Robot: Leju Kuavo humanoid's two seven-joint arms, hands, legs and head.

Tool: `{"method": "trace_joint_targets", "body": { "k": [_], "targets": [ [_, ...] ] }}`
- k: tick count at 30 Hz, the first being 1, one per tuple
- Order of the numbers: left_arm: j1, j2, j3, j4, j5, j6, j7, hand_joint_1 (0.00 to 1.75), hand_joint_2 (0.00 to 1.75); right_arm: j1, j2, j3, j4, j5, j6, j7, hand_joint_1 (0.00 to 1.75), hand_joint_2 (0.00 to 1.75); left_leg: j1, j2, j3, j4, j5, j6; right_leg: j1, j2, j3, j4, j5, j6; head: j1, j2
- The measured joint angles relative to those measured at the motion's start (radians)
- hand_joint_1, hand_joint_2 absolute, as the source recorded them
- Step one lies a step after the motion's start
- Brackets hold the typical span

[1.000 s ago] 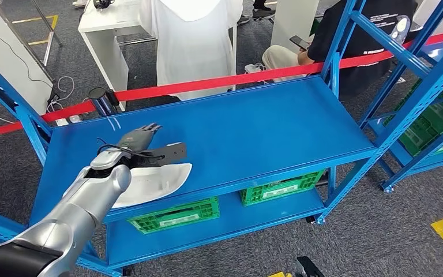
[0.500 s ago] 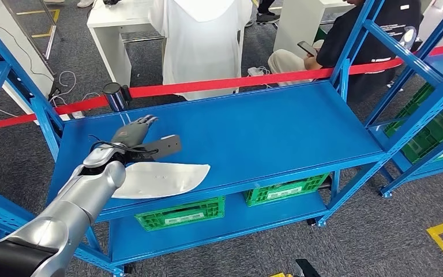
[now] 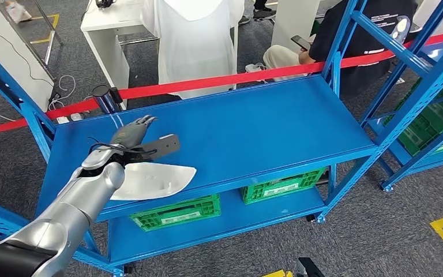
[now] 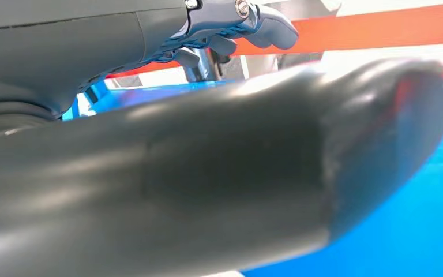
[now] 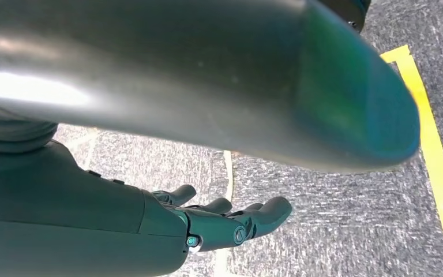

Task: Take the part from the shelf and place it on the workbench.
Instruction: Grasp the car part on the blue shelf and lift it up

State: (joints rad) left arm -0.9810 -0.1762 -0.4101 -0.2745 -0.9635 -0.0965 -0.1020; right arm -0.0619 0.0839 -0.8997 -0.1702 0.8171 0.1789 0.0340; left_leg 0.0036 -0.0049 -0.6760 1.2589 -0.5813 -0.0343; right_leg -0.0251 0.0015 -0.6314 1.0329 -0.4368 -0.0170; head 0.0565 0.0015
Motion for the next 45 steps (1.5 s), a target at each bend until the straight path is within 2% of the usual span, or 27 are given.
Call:
{"method": "trace_joint_targets", "body": {
  "k": [2, 4, 7, 8, 10, 12, 13, 14, 15, 16, 18, 20, 22, 23, 25, 27, 28, 29, 30, 31, 33, 34, 35, 38, 40, 42, 45],
  "targets": [
    [-0.002, 0.000, 0.000, -0.001, 0.002, 0.000, -0.001, 0.00, 0.00, 0.000, 0.000, -0.003, 0.000, 0.000, 0.000, 0.000, 0.00, 0.00, -0.001, 0.000, 0.081, -0.143, 0.055, 0.004, 0.000, 0.001, -0.005, 0.002, 0.005, 0.007, 0.000, 0.000],
    [-0.005, 0.000, 0.000, -0.003, 0.003, 0.000, -0.002, 0.00, 0.00, 0.000, 0.000, -0.006, 0.000, 0.000, 0.000, 0.000, 0.00, 0.00, -0.005, -0.001, 0.125, -0.228, 0.081, 0.013, 0.001, 0.001, -0.009, 0.002, 0.012, 0.020, 0.001, 0.000],
    [-0.005, -0.001, 0.000, -0.004, 0.006, 0.000, -0.003, 0.00, 0.00, 0.001, 0.000, -0.011, 0.000, 0.000, 0.000, 0.000, 0.00, 0.00, -0.009, -0.001, 0.118, -0.238, 0.099, 0.036, -0.003, 0.001, -0.013, -0.004, 0.025, 0.042, 0.001, 0.000],
    [-0.005, -0.001, 0.000, -0.004, 0.007, 0.000, -0.004, 0.00, 0.00, 0.002, 0.000, -0.012, 0.000, 0.000, 0.000, 0.000, 0.00, 0.00, -0.008, 0.000, 0.113, -0.242, 0.108, 0.045, -0.004, 0.001, -0.019, 0.005, 0.013, 0.048, 0.001, 0.000],
    [-0.007, -0.003, 0.000, -0.004, 0.009, 0.000, -0.005, 0.00, 0.00, 0.003, 0.001, -0.013, 0.000, 0.000, 0.000, 0.000, 0.00, 0.00, -0.005, 0.003, 0.097, -0.248, 0.128, 0.058, -0.004, 0.000, -0.049, 0.080, -0.057, 0.054, 0.004, 0.000],
    [-0.005, -0.004, 0.000, -0.004, 0.011, 0.000, -0.006, 0.00, 0.00, 0.003, 0.001, -0.013, 0.000, 0.001, 0.000, 0.000, 0.00, 0.00, -0.008, 0.003, 0.072, -0.247, 0.145, 0.064, -0.002, 0.001, -0.089, 0.209, -0.143, 0.057, 0.006, 0.000],
    [-0.003, -0.004, -0.001, -0.004, 0.012, 0.000, -0.006, 0.00, 0.00, 0.003, 0.000, -0.013, 0.000, 0.002, 0.000, 0.000, 0.00, 0.00, -0.009, 0.003, 0.060, -0.246, 0.153, 0.065, 0.000, 0.001, -0.097, 0.256, -0.162, 0.057, 0.006, 0.000],
    [-0.001, -0.003, -0.001, -0.004, 0.013, 0.000, -0.006, 0.00, 0.00, 0.003, 0.000, -0.013, 0.000, 0.003, 0.000, 0.000, 0.00, 0.00, -0.011, 0.004, 0.046, -0.244, 0.162, 0.065, 0.001, 0.001, -0.090, 0.273, -0.161, 0.056, 0.006, 0.000],
    [0.000, -0.003, -0.001, -0.004, 0.014, 0.000, -0.006, 0.00, 0.00, 0.003, -0.001, -0.013, 0.000, 0.004, 0.000, 0.001, 0.00, 0.00, -0.011, 0.003, 0.033, -0.241, 0.170, 0.064, 0.002, 0.001, -0.063, 0.253, -0.141, 0.053, 0.006, 0.000],
    [0.000, -0.003, -0.001, -0.004, 0.016, 0.000, -0.006, 0.00, 0.00, 0.002, -0.001, -0.013, 0.000, 0.006, 0.000, 0.001, 0.00, 0.00, -0.012, 0.003, 0.021, -0.237, 0.178, 0.062, 0.004, 0.000, -0.019, 0.200, -0.116, 0.049, 0.006, 0.000],
    [-0.001, -0.002, -0.001, -0.006, 0.021, 0.001, -0.006, 0.00, 0.00, -0.002, -0.001, -0.013, 0.000, 0.008, 0.000, 0.001, 0.00, 0.00, -0.013, 0.003, 0.003, -0.231, 0.192, 0.054, 0.009, 0.001, 0.073, 0.068, -0.100, 0.038, 0.006, 0.000],
    [-0.003, -0.001, -0.001, -0.008, 0.025, 0.003, -0.008, 0.00, 0.00, -0.006, -0.001, -0.013, 0.000, 0.009, 0.000, 0.001, 0.00, 0.00, -0.014, 0.003, -0.003, -0.230, 0.203, 0.043, 0.016, 0.002, 0.110, 0.002, -0.110, 0.025, 0.007, 0.000],
    [-0.005, 0.000, -0.002, -0.008, 0.029, 0.004, -0.014, 0.00, 0.00, -0.006, -0.001, -0.013, 0.000, 0.011, 0.000, 0.001, 0.00, 0.00, -0.014, 0.004, -0.004, -0.236, 0.212, 0.030, 0.016, 0.001, 0.104, -0.005, -0.099, 0.011, 0.008, 0.000],
    [-0.005, 0.002, -0.002, -0.008, 0.030, 0.003, -0.017, 0.00, 0.00, -0.007, -0.001, -0.013, 0.000, 0.012, 0.000, 0.002, 0.00, 0.00, -0.013, 0.003, -0.010, -0.231, 0.205, 0.024, 0.014, 0.000, 0.100, -0.008, -0.091, 0.003, 0.008, 0.000],
    [-0.006, 0.006, -0.003, -0.008, 0.031, 0.003, -0.021, 0.00, 0.00, -0.007, 0.000, -0.013, 0.000, 0.013, -0.001, 0.003, 0.00, 0.00, -0.010, 0.003, -0.036, -0.172, 0.146, 0.012, 0.009, -0.002, 0.086, -0.012, -0.071, -0.009, 0.004, 0.000],
    [-0.005, 0.009, -0.004, -0.007, 0.032, 0.003, -0.023, 0.00, 0.00, -0.006, 0.000, -0.013, 0.000, 0.013, -0.001, 0.004, 0.00, 0.00, -0.006, 0.003, -0.078, -0.043, 0.062, 0.002, 0.009, -0.002, 0.067, -0.011, -0.056, -0.012, 0.001, 0.000],
    [-0.002, 0.010, -0.006, -0.007, 0.032, 0.003, -0.023, 0.00, 0.00, -0.006, 0.000, -0.014, 0.000, 0.013, -0.001, 0.004, 0.00, 0.00, -0.003, 0.003, -0.092, 0.015, 0.038, -0.001, 0.009, -0.002, 0.057, -0.011, -0.048, -0.012, 0.001, 0.000],
    [0.000, 0.010, -0.007, -0.006, 0.032, 0.003, -0.024, 0.00, 0.00, -0.006, 0.000, -0.014, 0.000, 0.013, -0.001, 0.004, 0.00, 0.00, -0.002, 0.003, -0.091, 0.044, 0.033, -0.003, 0.009, -0.002, 0.048, -0.010, -0.042, -0.011, 0.001, 0.000],
    [0.002, 0.011, -0.008, -0.006, 0.032, 0.003, -0.024, 0.00, 0.00, -0.005, 0.000, -0.014, 0.000, 0.013, -0.001, 0.004, 0.00, 0.00, -0.001, 0.003, -0.070, 0.032, 0.044, -0.004, 0.008, -0.002, 0.041, -0.009, -0.037, -0.009, 0.001, 0.000],
    [0.002, 0.011, -0.009, -0.006, 0.032, 0.003, -0.024, 0.00, 0.00, -0.005, 0.000, -0.014, 0.000, 0.013, -0.001, 0.004, 0.00, 0.00, 0.000, 0.003, -0.028, -0.020, 0.065, -0.002, 0.008, -0.002, 0.036, -0.009, -0.032, -0.007, 0.001, 0.000],
    [0.000, 0.011, -0.011, -0.007, 0.032, 0.003, -0.024, 0.00, 0.00, -0.005, 0.000, -0.014, 0.000, 0.012, -0.002, 0.005, 0.00, 0.87, -0.002, 0.002, 0.073, -0.163, 0.092, 0.007, 0.008, -0.002, 0.030, -0.008, -0.026, 0.001, 0.001, 0.000],
    [-0.002, 0.011, -0.013, -0.008, 0.032, 0.003, -0.024, 0.00, 0.00, -0.006, 0.000, -0.014, 0.000, 0.011, -0.003, 0.006, 0.00, 1.31, -0.004, 0.002, 0.106, -0.212, 0.097, 0.013, 0.008, -0.002, 0.029, -0.008, -0.022, 0.006, 0.001, 0.000],
    [-0.003, 0.012, -0.014, -0.009, 0.032, 0.003, -0.024, 0.00, 0.00, -0.006, 0.000, -0.014, 0.000, 0.010, -0.003, 0.007, 0.00, 1.75, -0.007, 0.001, 0.121, -0.237, 0.096, 0.019, 0.009, -0.002, 0.029, -0.008, -0.019, 0.011, 0.000, 0.000],
    [-0.003, 0.013, -0.017, -0.009, 0.032, 0.003, -0.025, 0.00, 0.00, -0.007, -0.001, -0.016, 0.000, 0.007, -0.004, 0.017, 0.00, 1.75, -0.010, 0.000, 0.119, -0.249, 0.102, 0.027, 0.010, -0.001, 0.026, -0.010, -0.014, 0.008, -0.002, 0.000],
    [-0.003, 0.012, -0.018, -0.008, 0.036, 0.004, -0.027, 0.00, 0.00, -0.007, -0.001, -0.019, 0.000, 0.005, -0.005, 0.032, 0.00, 0.87, -0.011, 0.000, 0.116, -0.249, 0.105, 0.032, 0.009, -0.001, 0.025, -0.014, -0.009, 0.007, -0.001, 0.000],
    [-0.003, 0.012, -0.022, -0.008, 0.042, 0.007, -0.027, 0.00, 0.00, -0.007, -0.001, -0.020, 0.000, 0.003, -0.006, 0.035, 0.00, 0.00, -0.013, 0.000, 0.113, -0.248, 0.108, 0.038, 0.008, -0.001, 0.025, -0.019, -0.003, 0.017, -0.001, 0.000],
    [-0.002, 0.013, -0.029, -0.008, 0.052, 0.013, -0.027, 0.00, 0.00, -0.007, -0.002, -0.022, 0.000, 0.000, -0.002, 0.025, 0.00, 0.00, -0.014, 0.000, 0.109, -0.247, 0.111, 0.043, 0.007, -0.001, 0.024, -0.023, 0.003, 0.026, -0.001, 0.000]
  ]
}}
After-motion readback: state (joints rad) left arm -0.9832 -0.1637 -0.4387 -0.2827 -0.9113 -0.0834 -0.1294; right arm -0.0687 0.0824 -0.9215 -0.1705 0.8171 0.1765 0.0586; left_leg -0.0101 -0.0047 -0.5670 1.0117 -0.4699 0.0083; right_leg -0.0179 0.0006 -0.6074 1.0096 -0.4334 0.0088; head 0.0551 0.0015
